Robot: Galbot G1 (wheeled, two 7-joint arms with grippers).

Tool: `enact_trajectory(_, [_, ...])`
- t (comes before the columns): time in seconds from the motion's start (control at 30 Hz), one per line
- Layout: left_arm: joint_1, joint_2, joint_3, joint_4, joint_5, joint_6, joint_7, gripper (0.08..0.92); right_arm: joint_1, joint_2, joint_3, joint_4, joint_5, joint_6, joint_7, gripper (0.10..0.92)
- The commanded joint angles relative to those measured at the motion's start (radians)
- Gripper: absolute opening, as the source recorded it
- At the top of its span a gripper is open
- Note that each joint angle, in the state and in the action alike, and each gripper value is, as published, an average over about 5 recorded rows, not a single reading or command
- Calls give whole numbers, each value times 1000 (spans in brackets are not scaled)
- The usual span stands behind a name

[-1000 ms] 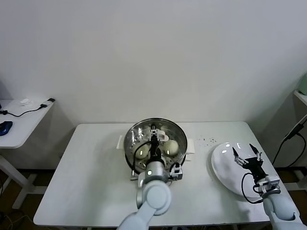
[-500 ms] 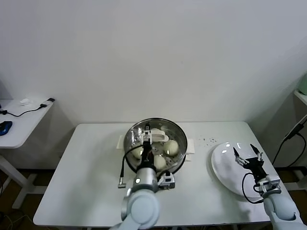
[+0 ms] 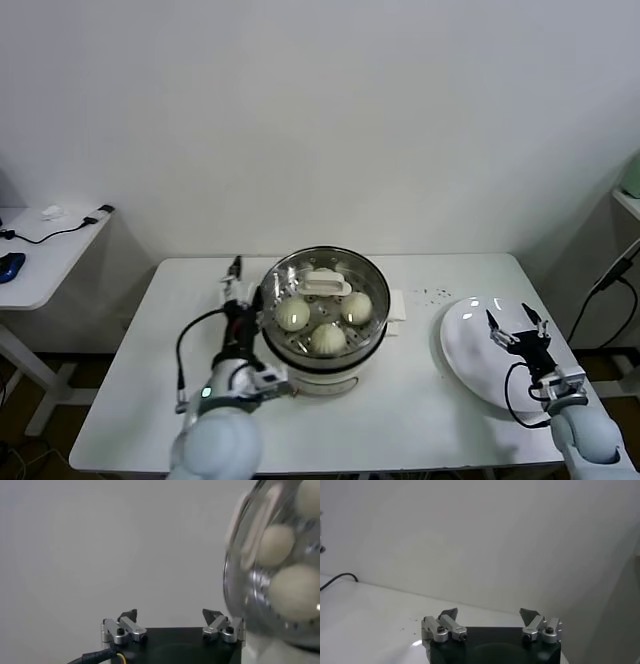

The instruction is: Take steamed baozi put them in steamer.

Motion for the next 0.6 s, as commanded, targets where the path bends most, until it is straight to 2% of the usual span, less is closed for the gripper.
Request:
enact_trajectory(0.03, [323,-37,-551,-56,-940,-470,-219,823,-23,16,5,75,-7,-57,13,823])
enact_trajectory(0.13, [387,-99,-643,-34,-1111,-555,-209,823,-33,24,2,97,-17,-72,18,823])
enact_trajectory(0.3, [423,-165,-719,19,-1256,-670,-183,823,-42,40,4,123,-11,-90,19,823])
enact_trajectory(0.5, [443,-244,-741,49,-1305,-704,-148,823,-65,56,16,146,10,-111,15,823])
enact_trajectory(0.6, [456,-256,-736,71,-1279,-727,-135,823,-75,62,23,153,18,-112,9,823])
